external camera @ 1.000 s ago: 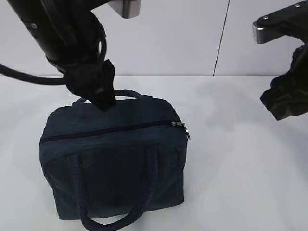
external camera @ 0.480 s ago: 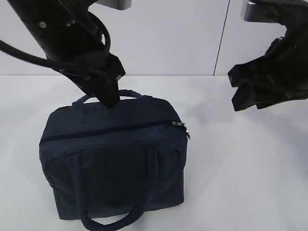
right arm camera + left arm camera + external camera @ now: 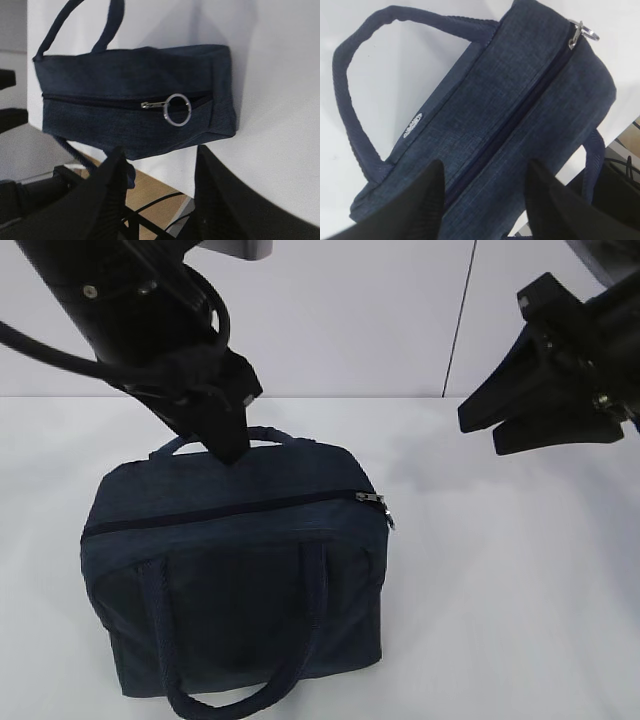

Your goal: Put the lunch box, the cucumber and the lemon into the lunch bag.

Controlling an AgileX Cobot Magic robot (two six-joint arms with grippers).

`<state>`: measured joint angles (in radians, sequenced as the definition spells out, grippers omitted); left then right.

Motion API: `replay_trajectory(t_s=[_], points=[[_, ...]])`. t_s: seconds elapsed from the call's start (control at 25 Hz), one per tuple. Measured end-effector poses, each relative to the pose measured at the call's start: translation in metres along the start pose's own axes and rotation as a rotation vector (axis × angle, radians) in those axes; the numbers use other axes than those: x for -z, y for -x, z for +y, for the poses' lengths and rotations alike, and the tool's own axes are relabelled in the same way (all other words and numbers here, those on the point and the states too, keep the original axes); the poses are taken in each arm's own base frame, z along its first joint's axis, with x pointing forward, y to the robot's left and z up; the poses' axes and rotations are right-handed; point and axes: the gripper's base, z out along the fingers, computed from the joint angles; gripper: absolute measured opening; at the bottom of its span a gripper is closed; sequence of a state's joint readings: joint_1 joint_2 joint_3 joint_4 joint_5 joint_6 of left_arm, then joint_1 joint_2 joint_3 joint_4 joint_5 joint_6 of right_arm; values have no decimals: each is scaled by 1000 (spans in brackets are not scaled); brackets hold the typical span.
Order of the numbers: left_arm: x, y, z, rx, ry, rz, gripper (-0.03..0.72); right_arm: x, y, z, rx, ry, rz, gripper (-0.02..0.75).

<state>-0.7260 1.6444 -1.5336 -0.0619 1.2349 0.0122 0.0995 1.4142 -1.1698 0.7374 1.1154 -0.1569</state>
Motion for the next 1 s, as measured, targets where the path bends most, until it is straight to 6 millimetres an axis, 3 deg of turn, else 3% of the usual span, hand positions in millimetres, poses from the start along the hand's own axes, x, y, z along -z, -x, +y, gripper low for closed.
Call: replay_trajectory(t_s=[0.2, 0.52, 0.84, 1.0], points=[[0, 0, 1, 4, 1, 0, 363, -11, 3, -7, 114, 42, 60, 319], [1, 0, 19, 91, -9, -5, 354, -16, 5, -10, 150, 42, 79, 319], [1, 0, 19, 96, -17, -3, 350, -19, 9, -14, 264, 32, 54, 319], [-3, 1, 19, 97, -17, 7, 349, -34, 11, -18, 317, 36, 89, 319]])
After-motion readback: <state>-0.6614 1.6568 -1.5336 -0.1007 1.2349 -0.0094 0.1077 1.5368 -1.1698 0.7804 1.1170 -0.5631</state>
